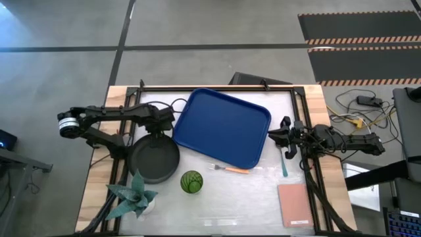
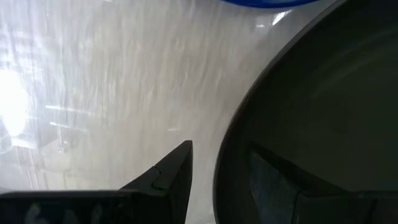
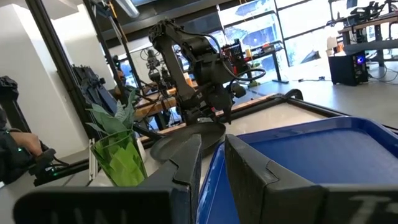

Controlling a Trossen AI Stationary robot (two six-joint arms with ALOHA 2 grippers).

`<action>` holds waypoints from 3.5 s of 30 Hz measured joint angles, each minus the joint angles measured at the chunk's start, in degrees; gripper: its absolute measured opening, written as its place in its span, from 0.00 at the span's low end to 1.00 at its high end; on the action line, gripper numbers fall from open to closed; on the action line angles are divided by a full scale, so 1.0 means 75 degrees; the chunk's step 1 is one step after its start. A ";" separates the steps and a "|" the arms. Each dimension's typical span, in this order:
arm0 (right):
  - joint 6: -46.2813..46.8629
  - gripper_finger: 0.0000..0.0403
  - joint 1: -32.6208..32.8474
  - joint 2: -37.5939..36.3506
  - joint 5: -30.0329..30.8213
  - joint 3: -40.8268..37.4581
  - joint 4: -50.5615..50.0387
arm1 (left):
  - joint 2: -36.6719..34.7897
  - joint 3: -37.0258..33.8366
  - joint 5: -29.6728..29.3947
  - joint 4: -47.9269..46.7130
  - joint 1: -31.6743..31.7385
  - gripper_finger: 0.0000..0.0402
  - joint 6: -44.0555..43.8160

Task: Pick and place plate/cup/fork/spoon on tray
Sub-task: Put the black plate on the blue tray

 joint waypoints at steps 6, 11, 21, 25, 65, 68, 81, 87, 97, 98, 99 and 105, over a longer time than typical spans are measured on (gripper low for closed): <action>0.0000 0.15 -0.0001 0.0000 -0.0003 0.0001 -0.0013 | 0.0006 0.0000 0.0003 0.0000 0.0035 0.32 -0.0002; 0.0000 0.15 0.0000 0.0000 -0.0003 0.0000 -0.0013 | 0.0006 0.0000 0.0006 0.0005 0.0035 0.32 -0.0003; 0.0003 0.15 0.0001 0.0000 -0.0006 0.0000 -0.0013 | 0.0006 -0.0006 0.0006 0.0009 0.0035 0.32 -0.0006; 0.0003 0.15 0.0001 0.0000 -0.0009 -0.0001 -0.0013 | 0.0006 -0.0006 0.0009 0.0015 0.0035 0.32 -0.0008; 0.0004 0.15 -0.0001 0.0000 -0.0026 0.0000 -0.0016 | 0.0009 -0.0020 -0.0137 0.0058 0.0035 0.32 -0.0082; 0.0006 0.15 0.0000 0.0000 -0.0026 0.0001 -0.0016 | 0.0009 -0.0020 -0.0137 0.0058 0.0035 0.32 -0.0082; 0.0006 0.15 0.0000 0.0000 -0.0026 0.0000 -0.0016 | 0.0009 -0.0020 -0.0102 0.0052 0.0035 0.49 -0.0073; 0.0006 0.15 -0.0001 0.0000 -0.0026 0.0001 -0.0016 | 0.0009 -0.0020 -0.0082 0.0052 0.0035 0.46 -0.0064; 0.0010 0.15 0.0000 0.0000 -0.0070 -0.0001 -0.0016 | 0.0239 -0.0026 -0.0079 0.0061 0.0035 0.44 -0.0055; 0.0012 0.15 0.0001 0.0000 -0.0071 0.0000 -0.0016 | 0.0334 -0.0024 -0.0079 0.0059 0.0035 0.44 -0.0052; 0.0012 0.15 0.0001 0.0000 -0.0077 0.0001 -0.0016 | 0.0438 -0.0023 -0.0079 0.0054 0.0032 0.44 -0.0050; 0.0064 0.15 -0.0001 0.0000 -0.0087 0.0001 -0.0019 | 0.0895 -0.0012 -0.0070 0.0047 0.0032 0.44 -0.0044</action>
